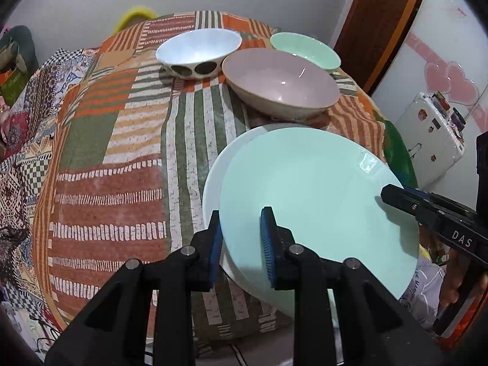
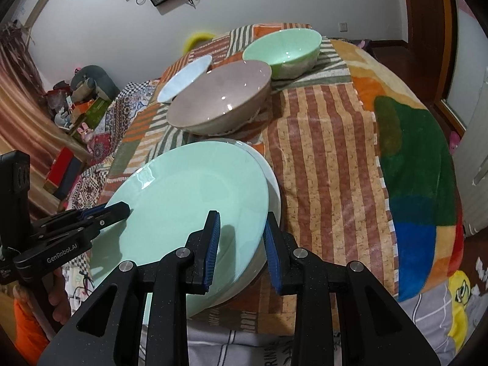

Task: Organize plates and bowls
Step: 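Lower the mint green plate onto the white plate and open both grippers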

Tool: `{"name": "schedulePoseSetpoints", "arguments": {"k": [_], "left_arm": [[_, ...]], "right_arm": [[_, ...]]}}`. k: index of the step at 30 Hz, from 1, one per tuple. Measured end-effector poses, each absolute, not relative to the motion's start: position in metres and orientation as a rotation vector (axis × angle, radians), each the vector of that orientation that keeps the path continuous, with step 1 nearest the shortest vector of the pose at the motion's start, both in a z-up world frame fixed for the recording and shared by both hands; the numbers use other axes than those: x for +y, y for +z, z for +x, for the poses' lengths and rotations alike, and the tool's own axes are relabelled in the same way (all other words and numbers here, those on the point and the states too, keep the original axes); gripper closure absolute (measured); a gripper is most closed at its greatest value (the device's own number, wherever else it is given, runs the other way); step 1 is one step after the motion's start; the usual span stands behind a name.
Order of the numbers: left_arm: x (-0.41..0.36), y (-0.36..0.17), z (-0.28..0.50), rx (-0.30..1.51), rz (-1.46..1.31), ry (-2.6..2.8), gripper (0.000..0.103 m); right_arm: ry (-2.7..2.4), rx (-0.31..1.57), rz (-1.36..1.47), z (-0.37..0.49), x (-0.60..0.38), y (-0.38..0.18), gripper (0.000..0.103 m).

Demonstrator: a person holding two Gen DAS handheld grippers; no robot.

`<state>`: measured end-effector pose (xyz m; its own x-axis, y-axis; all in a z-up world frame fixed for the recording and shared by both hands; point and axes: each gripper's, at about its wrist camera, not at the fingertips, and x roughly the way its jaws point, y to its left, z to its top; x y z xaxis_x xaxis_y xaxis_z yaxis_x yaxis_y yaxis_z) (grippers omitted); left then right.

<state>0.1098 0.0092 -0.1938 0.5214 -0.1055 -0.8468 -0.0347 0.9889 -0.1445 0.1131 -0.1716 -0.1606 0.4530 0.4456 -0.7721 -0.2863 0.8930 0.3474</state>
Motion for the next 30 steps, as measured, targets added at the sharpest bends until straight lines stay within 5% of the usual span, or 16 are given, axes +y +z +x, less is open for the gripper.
{"name": "schedulePoseSetpoints", "arguments": {"k": [30], "left_arm": [[0.014,-0.213,0.129,1.032,-0.132,0.002,0.078]], "right_arm": [[0.438,1.022,0.137,0.119,-0.161,-0.167,0.076]]}}
